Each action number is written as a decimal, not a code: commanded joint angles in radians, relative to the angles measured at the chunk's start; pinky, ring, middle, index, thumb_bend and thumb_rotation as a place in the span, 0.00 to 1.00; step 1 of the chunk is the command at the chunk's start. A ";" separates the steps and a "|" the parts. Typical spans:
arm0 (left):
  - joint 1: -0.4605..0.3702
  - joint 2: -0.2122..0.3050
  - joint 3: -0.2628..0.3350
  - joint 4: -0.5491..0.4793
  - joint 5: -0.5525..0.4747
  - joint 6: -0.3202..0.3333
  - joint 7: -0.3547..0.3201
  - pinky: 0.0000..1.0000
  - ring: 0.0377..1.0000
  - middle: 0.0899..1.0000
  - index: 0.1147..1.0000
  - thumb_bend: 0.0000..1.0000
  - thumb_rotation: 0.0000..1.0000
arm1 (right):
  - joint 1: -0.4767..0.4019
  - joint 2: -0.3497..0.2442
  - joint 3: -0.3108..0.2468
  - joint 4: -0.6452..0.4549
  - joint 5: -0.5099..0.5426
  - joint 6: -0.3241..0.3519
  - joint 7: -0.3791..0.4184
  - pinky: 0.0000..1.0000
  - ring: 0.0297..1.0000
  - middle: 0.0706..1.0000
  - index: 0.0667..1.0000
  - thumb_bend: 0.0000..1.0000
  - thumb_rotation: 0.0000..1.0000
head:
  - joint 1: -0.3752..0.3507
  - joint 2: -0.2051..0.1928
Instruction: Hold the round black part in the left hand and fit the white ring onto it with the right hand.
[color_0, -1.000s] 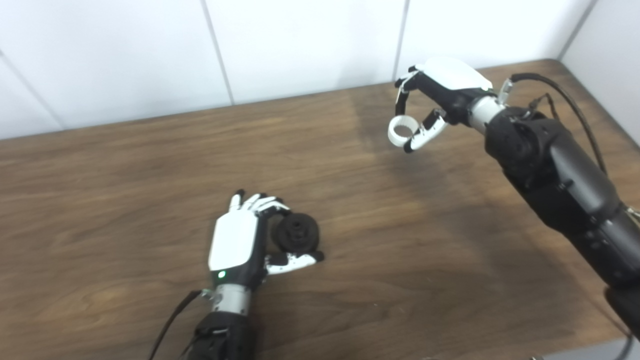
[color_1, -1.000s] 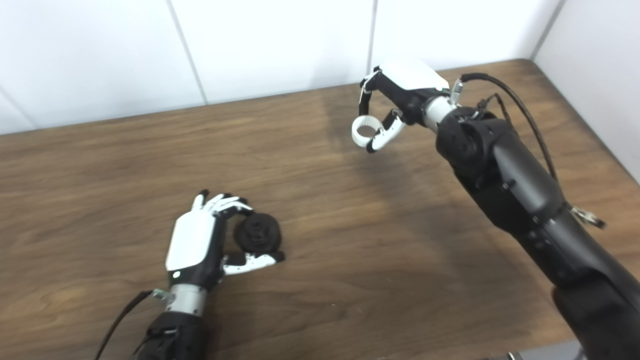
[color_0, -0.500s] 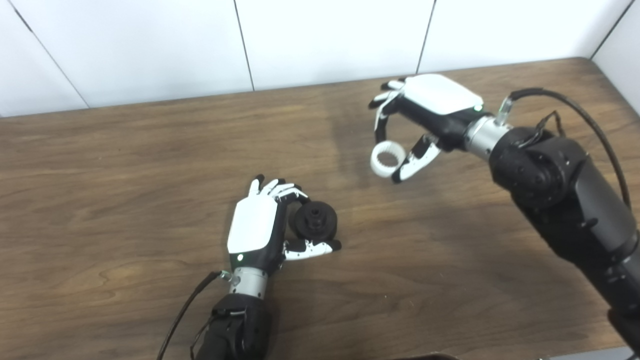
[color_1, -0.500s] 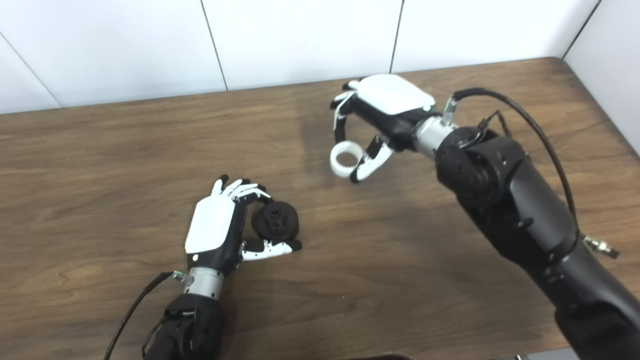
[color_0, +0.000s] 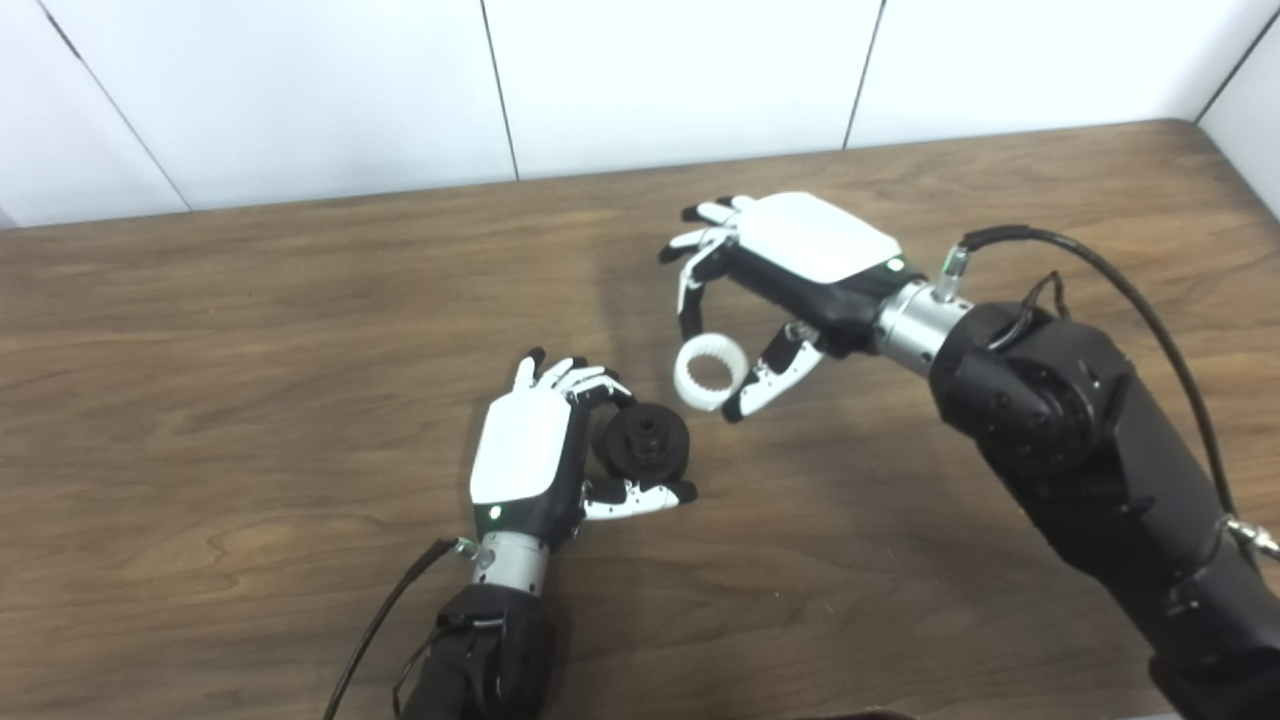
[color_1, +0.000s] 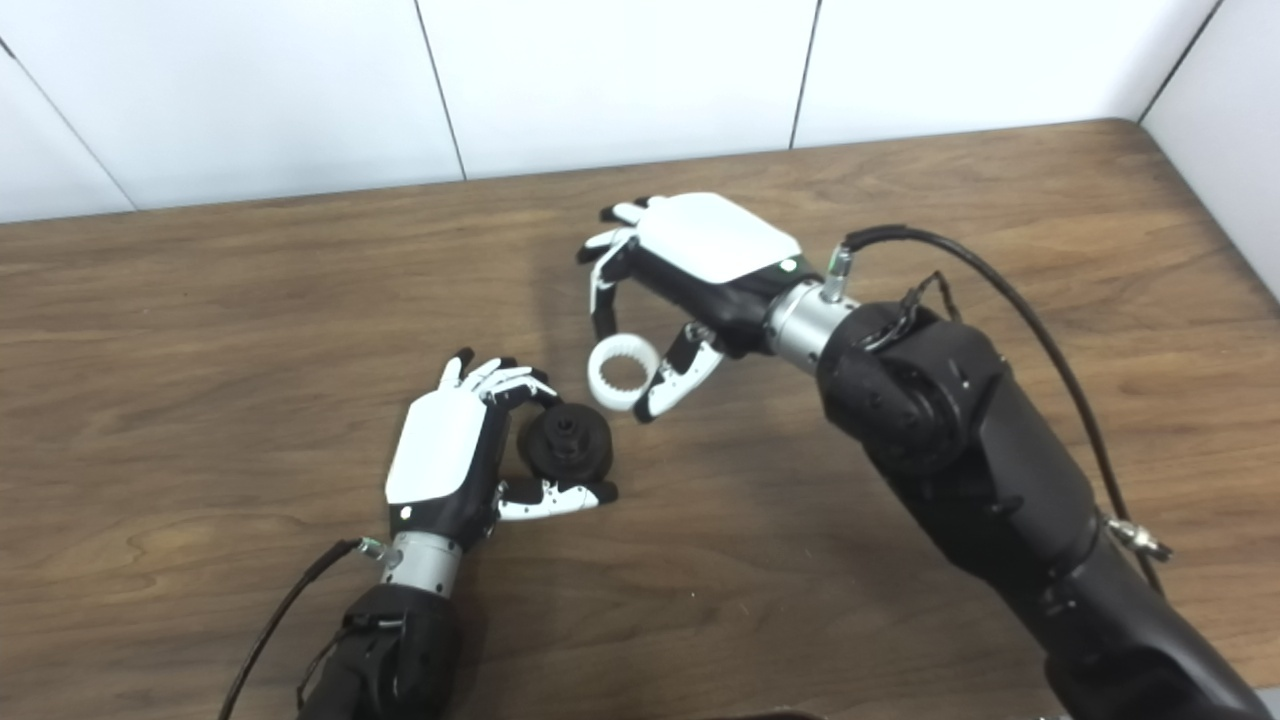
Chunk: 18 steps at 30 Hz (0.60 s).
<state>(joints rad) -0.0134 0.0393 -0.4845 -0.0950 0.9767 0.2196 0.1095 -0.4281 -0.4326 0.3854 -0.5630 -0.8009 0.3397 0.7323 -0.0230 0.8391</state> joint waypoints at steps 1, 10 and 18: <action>0.009 0.002 -0.017 0.032 0.021 0.017 -0.030 1.00 0.87 0.74 0.42 0.53 0.06 | -0.024 0.010 -0.008 -0.027 -0.005 -0.043 -0.020 1.00 0.96 0.84 0.45 0.53 0.14 | -0.001 0.001; 0.009 -0.002 -0.019 0.030 0.026 0.022 -0.032 1.00 0.87 0.74 0.42 0.53 0.06 | -0.017 0.058 0.003 -0.004 -0.023 -0.099 -0.004 1.00 0.97 0.85 0.45 0.53 0.14 | 0.001 0.006; 0.005 -0.006 -0.022 0.035 0.032 0.024 -0.029 1.00 0.87 0.74 0.42 0.53 0.06 | -0.016 0.087 0.021 0.005 -0.057 -0.095 0.033 1.00 0.98 0.87 0.45 0.53 0.14 | 0.007 0.010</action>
<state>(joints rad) -0.0155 0.0361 -0.4891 -0.0930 0.9833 0.2233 0.1093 -0.4133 -0.3524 0.4115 -0.5478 -0.8488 0.2625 0.7678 -0.0153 0.8483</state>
